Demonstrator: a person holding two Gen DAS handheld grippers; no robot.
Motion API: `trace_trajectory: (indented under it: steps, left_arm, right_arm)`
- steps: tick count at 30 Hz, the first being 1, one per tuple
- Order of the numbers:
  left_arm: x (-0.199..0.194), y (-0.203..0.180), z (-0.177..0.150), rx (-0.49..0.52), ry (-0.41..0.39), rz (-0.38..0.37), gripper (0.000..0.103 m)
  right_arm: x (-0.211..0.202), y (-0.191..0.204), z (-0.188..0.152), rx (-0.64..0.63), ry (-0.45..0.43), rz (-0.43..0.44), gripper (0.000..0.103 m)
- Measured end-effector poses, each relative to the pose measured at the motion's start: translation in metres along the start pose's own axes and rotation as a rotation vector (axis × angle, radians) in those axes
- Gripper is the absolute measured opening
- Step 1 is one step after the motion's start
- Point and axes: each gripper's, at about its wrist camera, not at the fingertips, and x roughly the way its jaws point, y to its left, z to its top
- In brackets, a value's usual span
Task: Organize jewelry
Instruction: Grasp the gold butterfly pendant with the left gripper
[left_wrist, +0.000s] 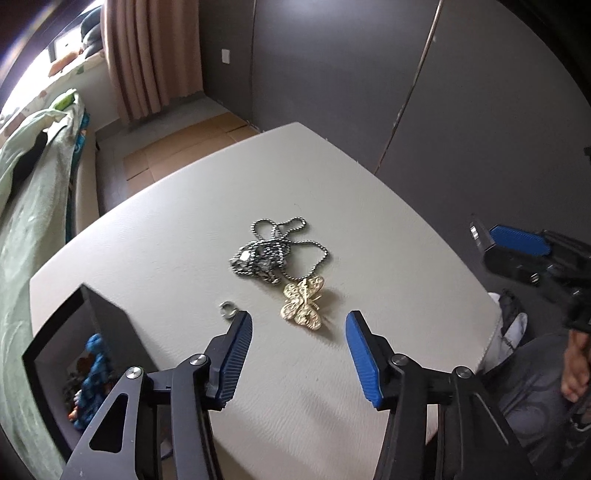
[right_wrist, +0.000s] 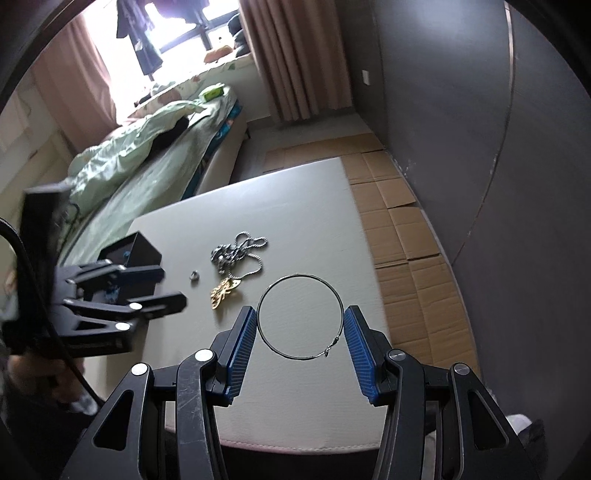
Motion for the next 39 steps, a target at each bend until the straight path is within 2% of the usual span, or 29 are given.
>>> trace_trajectory:
  steps: [7,9,12,16,17,18,22,24,30,39]
  left_arm:
    - [0.023,-0.007,0.005,0.006,0.016,0.03,0.048]
    - [0.028,-0.008,0.005,0.01,0.018,0.053,0.043]
    - [0.038,-0.008,0.005,0.016,0.037,0.063,0.043]
    - [0.038,-0.012,0.005,0.04,0.024,0.094,0.04]
    - [0.038,-0.012,0.004,0.037,0.02,0.095,0.031]
    - [0.037,-0.011,0.004,0.034,0.018,0.098,0.028]
    - [0.032,-0.011,0.001,0.044,0.01,0.093,0.023]
    - [0.026,-0.012,0.001,0.05,-0.006,0.088,0.013]
    - [0.024,-0.005,0.001,0.026,-0.006,0.074,0.013]
    - [-0.011,0.008,0.005,-0.015,-0.08,0.038,0.013]
  right_arm:
    - [-0.002,-0.019,0.0,0.057,-0.006,0.019,0.049]
    - [-0.002,-0.021,0.001,0.064,-0.008,0.022,0.049]
    - [0.001,-0.021,0.0,0.071,-0.003,0.027,0.049]
    - [0.005,-0.02,0.0,0.075,0.004,0.025,0.05]
    - [0.005,-0.019,0.0,0.075,0.005,0.026,0.049]
    - [0.007,-0.018,0.0,0.073,0.008,0.027,0.049]
    - [0.01,-0.013,0.001,0.065,0.014,0.028,0.049]
    - [0.012,-0.01,0.001,0.064,0.019,0.028,0.049]
    - [0.018,-0.001,0.003,0.05,0.028,0.031,0.049]
    - [0.025,0.01,0.005,0.045,0.036,0.036,0.049]
